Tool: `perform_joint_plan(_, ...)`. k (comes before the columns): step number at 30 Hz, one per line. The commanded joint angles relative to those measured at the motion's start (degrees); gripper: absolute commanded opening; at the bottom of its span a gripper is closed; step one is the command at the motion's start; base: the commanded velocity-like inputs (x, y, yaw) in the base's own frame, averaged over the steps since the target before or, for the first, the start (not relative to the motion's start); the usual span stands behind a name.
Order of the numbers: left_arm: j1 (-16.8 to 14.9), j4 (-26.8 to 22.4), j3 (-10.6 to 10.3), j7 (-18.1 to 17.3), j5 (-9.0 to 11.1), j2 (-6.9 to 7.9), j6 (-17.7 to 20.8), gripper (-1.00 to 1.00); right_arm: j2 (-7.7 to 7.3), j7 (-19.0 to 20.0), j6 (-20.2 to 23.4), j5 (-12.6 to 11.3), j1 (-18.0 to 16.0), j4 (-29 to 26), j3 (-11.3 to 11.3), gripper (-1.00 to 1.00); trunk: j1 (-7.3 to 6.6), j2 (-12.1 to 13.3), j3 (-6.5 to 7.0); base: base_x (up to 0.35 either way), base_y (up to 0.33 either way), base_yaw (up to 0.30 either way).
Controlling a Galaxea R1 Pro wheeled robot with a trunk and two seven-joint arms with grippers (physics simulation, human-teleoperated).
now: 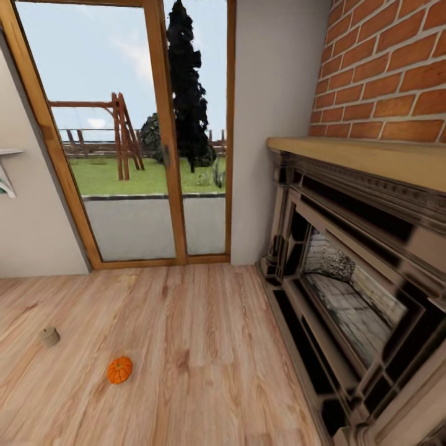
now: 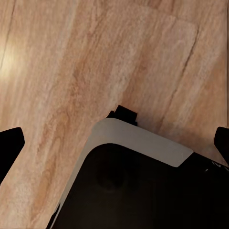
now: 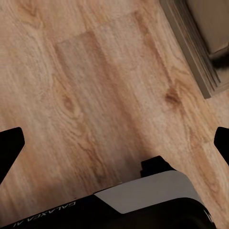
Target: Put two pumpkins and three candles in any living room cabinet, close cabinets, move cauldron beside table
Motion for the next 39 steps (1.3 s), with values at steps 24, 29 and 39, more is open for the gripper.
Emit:
perform_joint_plan(24, 0.0, 0.0, -0.5, 0.2, 0.5, 0.08, -0.1, 1.0, 0.05, -0.1, -0.1, -0.2, -0.1, 0.2, 0.4, 1.0, 0.03, 0.0, -0.06, 0.324, 0.0, 0.036)
perform_joint_plan(29, 0.0, 0.0, -0.5, 0.2, 0.5, 0.09, -0.1, 1.0, 0.05, -0.1, -0.1, -0.2, -0.1, 0.2, 0.4, 1.0, 0.03, 0.0, -0.06, 0.328, 0.0, 0.063)
perform_joint_plan(39, 0.1, 0.0, -0.5, 0.2, 0.5, 0.09, -0.1, 1.0, 0.05, -0.1, -0.1, -0.2, -0.1, 0.2, 0.4, 1.0, 0.03, 0.0, -0.06, 0.329, 0.0, 0.004)
